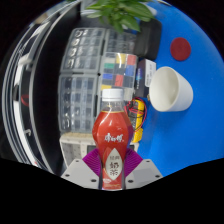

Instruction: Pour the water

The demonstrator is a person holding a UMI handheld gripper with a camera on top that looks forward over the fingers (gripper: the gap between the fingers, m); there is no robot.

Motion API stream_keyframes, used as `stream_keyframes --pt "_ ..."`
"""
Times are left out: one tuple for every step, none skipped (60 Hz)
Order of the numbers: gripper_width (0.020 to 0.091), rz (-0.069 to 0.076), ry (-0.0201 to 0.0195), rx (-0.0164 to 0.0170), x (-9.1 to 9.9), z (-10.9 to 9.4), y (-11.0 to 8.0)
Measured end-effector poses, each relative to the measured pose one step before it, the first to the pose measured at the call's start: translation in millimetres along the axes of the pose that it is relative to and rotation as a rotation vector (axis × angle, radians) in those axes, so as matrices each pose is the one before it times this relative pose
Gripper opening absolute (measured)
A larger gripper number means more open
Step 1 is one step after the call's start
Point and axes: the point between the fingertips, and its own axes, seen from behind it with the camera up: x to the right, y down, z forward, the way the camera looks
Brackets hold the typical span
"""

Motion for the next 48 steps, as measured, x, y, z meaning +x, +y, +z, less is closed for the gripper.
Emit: stream_keyframes --pt "0.0259 0.0249 -0.00486 0.00270 -0.87 0.48 -3.66" --pt "0.0258 0.0252 -0.00435 0.00236 -0.67 0.31 -3.14" --pt "0.0258 0.0293 -0.00248 -0.00111 -0.42 0.26 -2.44" --pt "0.0259 0.0306 -0.00131 -0.00295 -0.13 0.38 -1.88" --pt "0.0258 0.0297 -0.00228 -0.00301 -0.01 0.18 -2.01" --pt "0.0259 0.0305 -0.00294 -0.00156 -0.38 0.88 -1.90" --pt "0.0258 0.0324 0.00104 -0.00456 -0.90 -1.59 -0.38" --pt "0.0259 0.0324 -0.00281 -0.00534 -0.28 1.17 -0.92" --pt "0.0259 0.0374 -0.00004 -0.01183 -0.19 -1.11 -0.65" --pt "0.0258 0.0375 -0.00099 -0.00675 0.91 1.42 -0.21" --pt "0.0259 0.0383 -0.00118 -0.00465 0.79 0.83 -0.79" --pt "0.0259 0.0385 -0.00210 -0.00213 0.43 0.26 -1.30" --pt "0.0259 0.0375 -0.00366 -0.00374 0.39 0.17 -0.83" --pt "0.0260 0.0348 -0.00462 -0.00420 -0.08 0.30 -0.17" --pt "0.0259 0.0297 -0.00540 -0.00232 -0.27 0.49 -0.85" --pt "0.0258 0.0230 -0.00513 0.00159 -0.16 0.37 -1.51" --pt "0.0258 0.0177 0.00377 0.00330 0.45 -3.39 -0.71" --pt "0.0258 0.0142 0.00200 0.00341 -0.69 1.03 -2.40" --pt "0.0257 0.0093 0.00286 0.00174 0.40 -0.35 -0.61" --pt "0.0260 0.0052 0.00208 0.00047 0.38 0.41 -0.28" --pt "0.0261 0.0027 0.00148 0.00080 0.45 0.29 -0.33" --pt "0.0260 0.0022 0.00025 0.00076 0.19 0.30 -0.69" --pt "0.0259 0.0018 0.00031 0.00135 0.12 0.21 -0.77" --pt "0.0259 0.0020 -0.00045 0.00121 -0.01 0.29 -0.67" --pt "0.0259 -0.0023 0.00109 -0.00393 2.88 -4.11 -1.49" --pt "0.0258 0.0038 -0.00058 -0.00178 -0.38 0.77 0.04" --pt "0.0258 0.0042 0.00227 -0.00378 -1.36 1.28 -0.28" --pt "0.0258 -0.0013 0.00236 0.00133 0.56 0.47 -0.14" --pt "0.0257 -0.0043 0.00345 0.00243 0.78 0.20 -0.38" --pt "0.0259 -0.0075 0.00435 0.00044 0.87 0.11 -0.01" --pt "0.0259 -0.0111 0.00531 -0.00141 1.07 0.30 0.51" --pt "0.0259 -0.0159 0.00784 -0.00294 1.67 0.16 0.94" --pt "0.0259 -0.0228 0.01105 -0.00248 2.93 -1.89 0.98" --pt "0.0259 -0.0242 0.00824 -0.00119 0.81 0.73 0.59" --pt "0.0259 -0.0300 0.00517 -0.00145 0.93 0.18 0.62" --pt "0.0261 -0.0345 -0.00050 -0.00049 -0.81 0.91 0.24" --pt "0.0259 -0.0386 0.00013 -0.00353 -1.90 0.31 1.04" --pt "0.0260 -0.0425 0.00116 -0.00618 -2.00 -0.15 1.44" --pt "0.0268 -0.0457 -0.00148 -0.00486 -3.43 0.03 1.19" --pt "0.0265 -0.0490 0.00277 -0.00077 -2.95 -0.44 0.05" --pt "0.0264 -0.0527 0.00509 0.01350 -4.97 -3.57 0.62" --pt "0.0264 -0.0608 0.00314 0.00268 -3.75 -0.63 -1.59" --pt "0.0263 -0.0677 0.00626 -0.01006 -4.27 -3.75 -0.81" --pt "0.0263 -0.0681 0.00351 -0.00142 -3.64 -1.59 -1.51" --pt "0.0264 -0.0681 0.00633 -0.00012 -4.15 -2.02 -2.97" --pt "0.0264 -0.0674 0.00610 0.00161 -4.57 -2.01 -3.58" --pt "0.0264 -0.0683 0.00358 0.00341 -4.14 -2.09 -4.25" --pt "0.0264 -0.0686 0.00055 0.00360 -4.48 -2.10 -5.06"
